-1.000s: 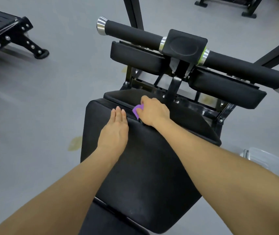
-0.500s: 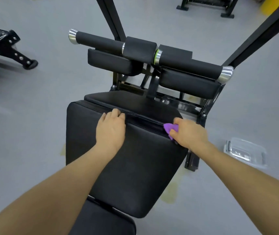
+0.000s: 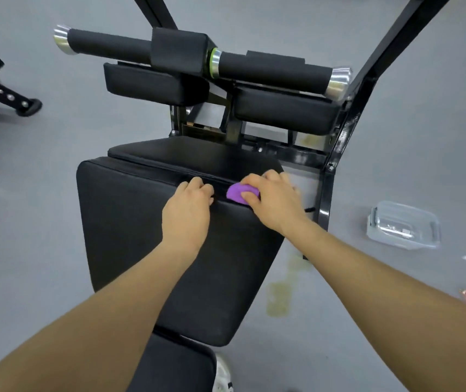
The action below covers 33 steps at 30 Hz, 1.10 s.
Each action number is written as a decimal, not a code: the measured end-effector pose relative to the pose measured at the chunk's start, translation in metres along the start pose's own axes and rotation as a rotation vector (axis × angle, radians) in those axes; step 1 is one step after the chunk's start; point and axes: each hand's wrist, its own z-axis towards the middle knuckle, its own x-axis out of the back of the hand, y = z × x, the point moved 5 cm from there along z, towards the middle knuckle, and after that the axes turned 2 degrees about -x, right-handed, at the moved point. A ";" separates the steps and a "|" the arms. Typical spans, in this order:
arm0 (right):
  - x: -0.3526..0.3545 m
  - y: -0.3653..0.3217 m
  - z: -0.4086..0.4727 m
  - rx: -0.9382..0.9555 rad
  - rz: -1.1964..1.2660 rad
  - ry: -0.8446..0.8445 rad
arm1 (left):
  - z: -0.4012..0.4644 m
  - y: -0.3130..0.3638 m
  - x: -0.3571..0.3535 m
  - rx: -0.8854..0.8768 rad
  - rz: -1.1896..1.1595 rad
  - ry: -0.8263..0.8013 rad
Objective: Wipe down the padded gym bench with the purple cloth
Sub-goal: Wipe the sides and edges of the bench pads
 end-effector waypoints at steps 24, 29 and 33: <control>-0.072 0.082 -0.118 -0.454 0.705 -0.184 | -0.130 0.038 -0.050 0.312 -0.260 -0.061; -0.079 0.071 -0.106 -0.468 0.953 0.011 | -0.169 0.031 -0.079 0.342 -0.242 -0.122; -0.104 0.061 -0.118 -0.440 0.944 0.070 | -0.198 0.020 -0.102 0.363 -0.232 -0.173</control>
